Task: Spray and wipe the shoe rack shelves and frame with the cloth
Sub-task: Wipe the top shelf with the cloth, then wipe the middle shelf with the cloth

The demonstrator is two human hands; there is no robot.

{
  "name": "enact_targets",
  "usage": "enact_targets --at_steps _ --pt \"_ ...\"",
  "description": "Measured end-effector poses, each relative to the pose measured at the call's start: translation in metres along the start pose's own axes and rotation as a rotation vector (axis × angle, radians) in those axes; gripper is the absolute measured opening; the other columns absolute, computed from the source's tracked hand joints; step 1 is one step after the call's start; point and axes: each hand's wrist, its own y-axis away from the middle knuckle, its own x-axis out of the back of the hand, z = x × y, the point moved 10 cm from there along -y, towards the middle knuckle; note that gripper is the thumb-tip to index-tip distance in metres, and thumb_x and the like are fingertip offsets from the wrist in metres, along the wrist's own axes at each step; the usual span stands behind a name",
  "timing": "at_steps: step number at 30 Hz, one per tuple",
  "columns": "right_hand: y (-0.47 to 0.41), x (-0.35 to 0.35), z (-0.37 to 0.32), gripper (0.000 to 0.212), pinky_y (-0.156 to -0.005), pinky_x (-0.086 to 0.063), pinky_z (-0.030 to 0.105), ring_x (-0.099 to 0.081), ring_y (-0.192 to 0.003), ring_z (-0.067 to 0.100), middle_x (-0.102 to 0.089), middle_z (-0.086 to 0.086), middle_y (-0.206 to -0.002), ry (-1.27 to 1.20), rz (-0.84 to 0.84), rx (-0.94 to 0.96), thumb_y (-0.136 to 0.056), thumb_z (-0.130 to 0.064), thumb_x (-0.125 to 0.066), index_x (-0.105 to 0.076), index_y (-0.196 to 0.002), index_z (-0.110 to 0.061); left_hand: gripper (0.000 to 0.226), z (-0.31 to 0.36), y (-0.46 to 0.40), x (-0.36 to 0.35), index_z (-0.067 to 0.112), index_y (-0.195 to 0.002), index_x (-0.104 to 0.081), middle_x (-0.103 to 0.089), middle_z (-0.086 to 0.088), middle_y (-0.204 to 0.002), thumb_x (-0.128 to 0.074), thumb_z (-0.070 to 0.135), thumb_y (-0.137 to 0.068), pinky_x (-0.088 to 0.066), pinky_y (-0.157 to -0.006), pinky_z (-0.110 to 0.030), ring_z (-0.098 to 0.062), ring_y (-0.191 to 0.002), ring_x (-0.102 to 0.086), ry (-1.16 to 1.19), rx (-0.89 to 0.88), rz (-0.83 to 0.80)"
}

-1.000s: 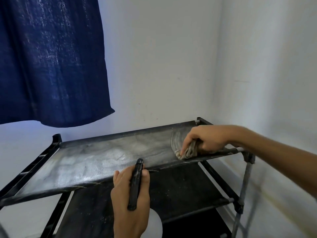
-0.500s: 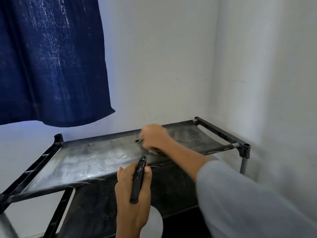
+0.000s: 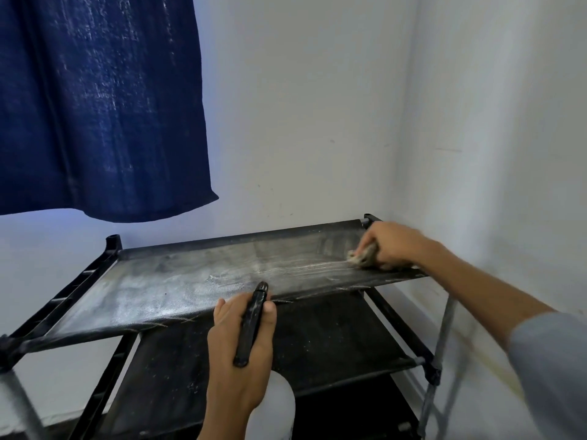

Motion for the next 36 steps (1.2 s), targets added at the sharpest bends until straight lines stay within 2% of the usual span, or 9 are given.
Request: enact_targets --at_steps 8,13,15,19,22,26,29,34,36 --pt "-0.001 0.002 -0.069 0.01 -0.068 -0.043 0.031 -0.057 -0.082 0.021 -0.057 0.0 -0.079 0.22 0.213 0.017 -0.087 -0.013 -0.058 -0.06 -0.097 -0.013 0.01 0.002 0.002 0.002 0.033 -0.082 -0.064 -0.064 -0.005 -0.065 -0.055 0.032 -0.085 -0.01 -0.101 0.005 -0.006 -0.08 -0.061 0.019 0.005 0.03" --pt "-0.002 -0.029 -0.195 0.023 -0.071 -0.054 0.03 -0.065 -0.087 0.023 -0.069 0.007 -0.093 -0.025 0.082 0.346 -0.08 -0.011 -0.065 -0.068 -0.102 -0.009 0.01 0.002 0.002 0.005 0.031 -0.082 -0.065 -0.068 -0.001 -0.071 -0.055 0.031 -0.084 -0.015 -0.105 -0.002 -0.008 -0.075 -0.064 0.054 0.022 0.022" --pt "0.0 -0.037 -0.225 0.029 -0.069 -0.051 0.028 -0.065 -0.087 0.021 -0.07 0.006 -0.097 -0.243 -0.05 0.451 -0.078 -0.016 -0.071 -0.069 -0.107 -0.013 0.015 0.001 0.004 0.008 0.028 -0.092 -0.068 -0.072 0.015 -0.079 -0.056 0.03 -0.083 -0.02 -0.112 -0.018 0.004 -0.082 -0.065 0.107 0.039 0.005" --pt "0.001 -0.037 -0.231 0.048 -0.092 -0.049 0.031 -0.061 -0.106 0.024 -0.064 0.012 -0.119 -0.837 -0.189 0.451 -0.08 -0.013 -0.073 -0.057 -0.125 -0.006 0.048 -0.007 0.014 0.017 0.008 -0.125 -0.064 -0.071 0.026 -0.103 -0.062 0.032 -0.084 -0.03 -0.116 -0.047 0.008 -0.108 -0.061 0.161 0.129 -0.006" --pt "-0.001 -0.042 -0.216 0.038 -0.096 -0.05 0.037 -0.062 -0.108 0.027 -0.063 0.017 -0.12 -1.315 -0.221 0.31 -0.085 -0.011 -0.068 -0.057 -0.121 -0.004 0.043 -0.02 0.028 0.034 0.01 -0.126 -0.064 -0.074 0.019 -0.103 -0.064 0.026 -0.086 -0.037 -0.112 -0.038 0.003 -0.109 -0.062 0.186 0.196 0.041" --pt "0.009 -0.05 -0.21 0.023 -0.086 -0.051 0.036 -0.066 -0.091 0.025 -0.066 0.017 -0.11 -1.662 -0.415 0.194 -0.094 -0.024 -0.055 -0.06 -0.108 -0.006 0.019 -0.035 0.043 0.058 0.018 -0.1 -0.074 -0.076 0.008 -0.098 -0.061 0.008 -0.09 -0.048 -0.086 -0.014 -0.004 -0.102 -0.067 0.167 0.279 0.071" --pt "0.033 -0.049 -0.22 0.044 -0.088 -0.051 0.034 -0.066 -0.083 0.023 -0.069 0.013 -0.09 -1.638 -0.575 0.271 -0.085 -0.045 -0.061 -0.062 -0.102 -0.004 0.016 -0.034 0.046 0.072 0.011 -0.095 -0.074 -0.077 -0.001 -0.094 -0.058 0.006 -0.091 -0.052 -0.086 -0.029 -0.014 -0.095 -0.071 0.159 0.276 0.081" --pt "0.077 -0.065 -0.227 0.03 -0.07 -0.059 0.037 -0.071 -0.074 0.025 -0.072 0.016 -0.085 -1.525 -0.583 0.272 -0.079 -0.018 -0.074 -0.063 -0.102 -0.003 0.018 -0.019 0.05 0.104 0.0 -0.092 -0.071 -0.075 -0.013 -0.084 -0.054 0.004 -0.094 -0.054 -0.072 -0.017 -0.018 -0.081 -0.071 0.123 0.196 0.154" --pt "0.091 -0.08 -0.226 0.017 -0.062 -0.059 0.033 -0.071 -0.069 0.023 -0.073 0.015 -0.081 -1.498 -0.613 0.248 -0.083 -0.015 -0.069 -0.066 -0.095 -0.003 0.018 -0.018 0.054 0.118 -0.001 -0.092 -0.07 -0.073 -0.015 -0.085 -0.052 0.003 -0.095 -0.056 -0.076 -0.025 -0.023 -0.083 -0.071 0.127 0.19 0.179"
